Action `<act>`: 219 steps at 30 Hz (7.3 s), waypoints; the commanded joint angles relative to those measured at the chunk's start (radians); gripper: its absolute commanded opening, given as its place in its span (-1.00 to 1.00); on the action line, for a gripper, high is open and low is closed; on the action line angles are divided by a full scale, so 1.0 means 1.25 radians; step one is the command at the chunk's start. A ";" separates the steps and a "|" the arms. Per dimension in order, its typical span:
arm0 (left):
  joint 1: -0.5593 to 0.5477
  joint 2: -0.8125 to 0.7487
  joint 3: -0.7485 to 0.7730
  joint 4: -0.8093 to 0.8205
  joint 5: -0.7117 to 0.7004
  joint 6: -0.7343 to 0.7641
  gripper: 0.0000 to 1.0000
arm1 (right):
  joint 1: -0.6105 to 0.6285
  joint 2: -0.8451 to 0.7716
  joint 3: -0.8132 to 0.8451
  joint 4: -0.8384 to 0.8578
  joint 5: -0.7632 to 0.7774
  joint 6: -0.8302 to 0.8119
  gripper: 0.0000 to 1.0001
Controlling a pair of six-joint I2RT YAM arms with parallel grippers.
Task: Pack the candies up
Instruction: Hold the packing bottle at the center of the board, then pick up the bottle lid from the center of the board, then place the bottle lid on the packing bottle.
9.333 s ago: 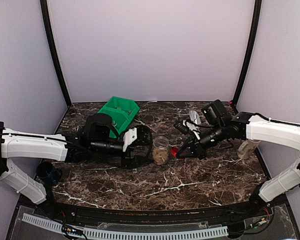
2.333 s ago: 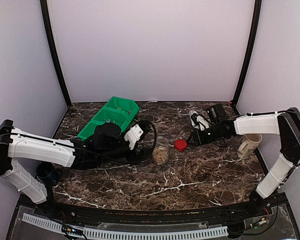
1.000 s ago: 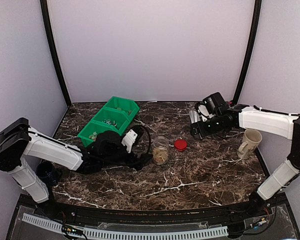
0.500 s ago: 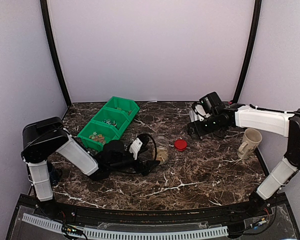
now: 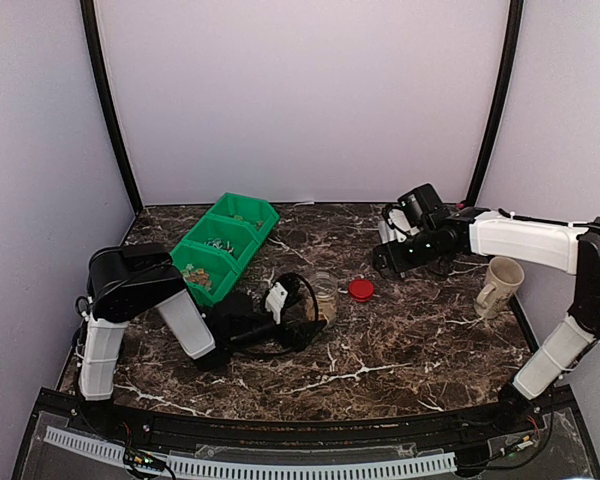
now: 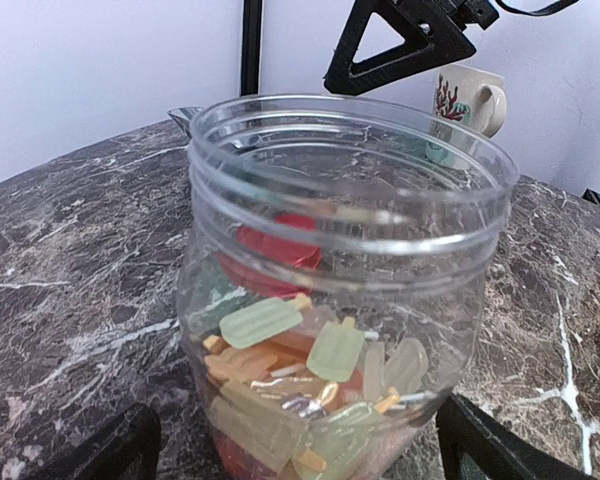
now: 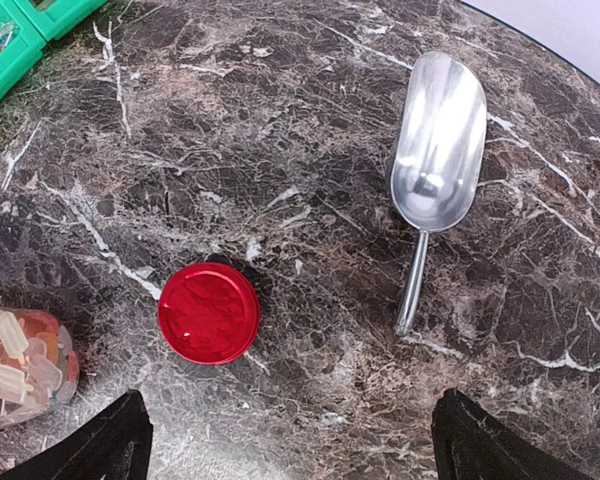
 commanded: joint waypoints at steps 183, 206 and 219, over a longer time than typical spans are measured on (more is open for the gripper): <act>0.042 0.151 0.093 0.072 0.320 0.013 0.46 | 0.266 0.148 0.328 -0.352 -0.233 -0.315 0.23; 0.042 0.155 0.096 0.076 0.323 0.014 0.46 | 0.263 0.186 0.323 -0.345 -0.179 -0.308 0.24; 0.042 0.155 0.095 0.078 0.323 0.015 0.46 | 0.254 0.195 0.318 -0.343 -0.189 -0.302 0.28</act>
